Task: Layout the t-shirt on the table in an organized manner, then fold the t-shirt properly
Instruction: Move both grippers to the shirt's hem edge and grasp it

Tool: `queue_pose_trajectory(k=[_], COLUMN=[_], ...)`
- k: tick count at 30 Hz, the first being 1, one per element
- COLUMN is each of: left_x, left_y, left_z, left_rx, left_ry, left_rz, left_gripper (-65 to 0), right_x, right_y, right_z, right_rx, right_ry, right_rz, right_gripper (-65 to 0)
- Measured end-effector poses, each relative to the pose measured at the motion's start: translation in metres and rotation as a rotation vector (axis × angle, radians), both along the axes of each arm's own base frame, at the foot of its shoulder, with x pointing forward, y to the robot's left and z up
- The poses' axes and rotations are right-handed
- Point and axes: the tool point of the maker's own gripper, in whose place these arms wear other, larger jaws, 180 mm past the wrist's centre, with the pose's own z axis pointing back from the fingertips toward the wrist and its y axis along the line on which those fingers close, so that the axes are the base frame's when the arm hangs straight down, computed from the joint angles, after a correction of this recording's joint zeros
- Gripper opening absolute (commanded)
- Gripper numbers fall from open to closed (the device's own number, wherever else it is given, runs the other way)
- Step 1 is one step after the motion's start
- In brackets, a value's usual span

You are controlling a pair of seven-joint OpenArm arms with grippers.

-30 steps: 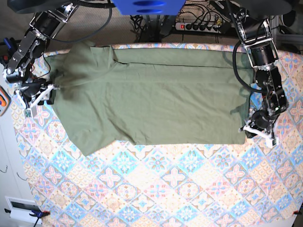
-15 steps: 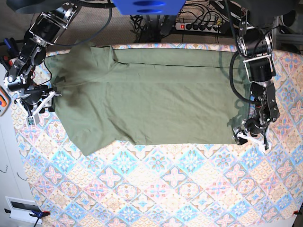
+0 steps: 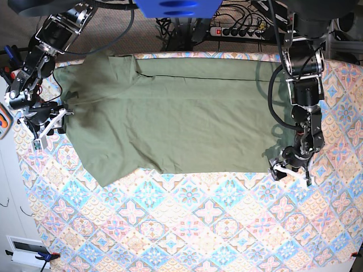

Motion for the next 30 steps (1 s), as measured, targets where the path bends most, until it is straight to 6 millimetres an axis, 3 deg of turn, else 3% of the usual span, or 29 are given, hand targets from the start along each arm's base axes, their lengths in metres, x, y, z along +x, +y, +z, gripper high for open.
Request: queue_pose_trajectory(k=[3, 7, 8, 12, 16, 19, 21, 26, 30], left_x=[-0.005, -0.011, -0.011, -0.013, -0.014, -0.017, -0.022, -0.049, -0.045], left_y=[-0.01, -0.015, -0.016, -0.007, -0.001, 0.003, -0.001, -0.006, -0.008], left_z=[-0.001, -0.002, -0.003, -0.001, 0.0, -0.001, 0.003, 0.009, 0.018], left_rx=[0.023, -0.02, -0.031, -0.024, -0.016, -0.011, 0.005, 0.068, 0.073], left_ry=[0.001, -0.006, -0.002, -0.001, 0.002, 0.004, 0.001, -0.014, -0.037], left_rz=[-0.044, -0.037, -0.036, -0.03, -0.026, -0.029, -0.052, -0.114, -0.12], left_gripper=[-40.4, -62.8, -65.0, -65.0, -65.0, -65.0, -65.0, -65.0, -65.0], right_x=[0.0, 0.003, 0.008, 0.036, 0.032, 0.07, 0.084, 0.073, 0.099], right_y=[0.0, -0.001, -0.001, 0.007, 0.01, 0.02, 0.026, 0.033, 0.04], right_z=[0.0, 0.001, 0.004, 0.012, -0.021, -0.007, -0.008, -0.056, -0.056], right_rx=[0.0, -0.001, -0.004, 0.012, -0.066, -0.071, -0.071, -0.046, 0.009], right_ry=[0.001, -0.002, -0.009, -0.05, 0.113, 0.021, -0.003, 0.112, 0.065], right_rz=[0.0, -0.003, -0.005, 0.028, 0.06, 0.116, 0.166, 0.218, 0.215], right_gripper=[-41.0, -41.0, -41.0, -41.0, -40.8, -40.6, -40.6, -40.6, -40.6])
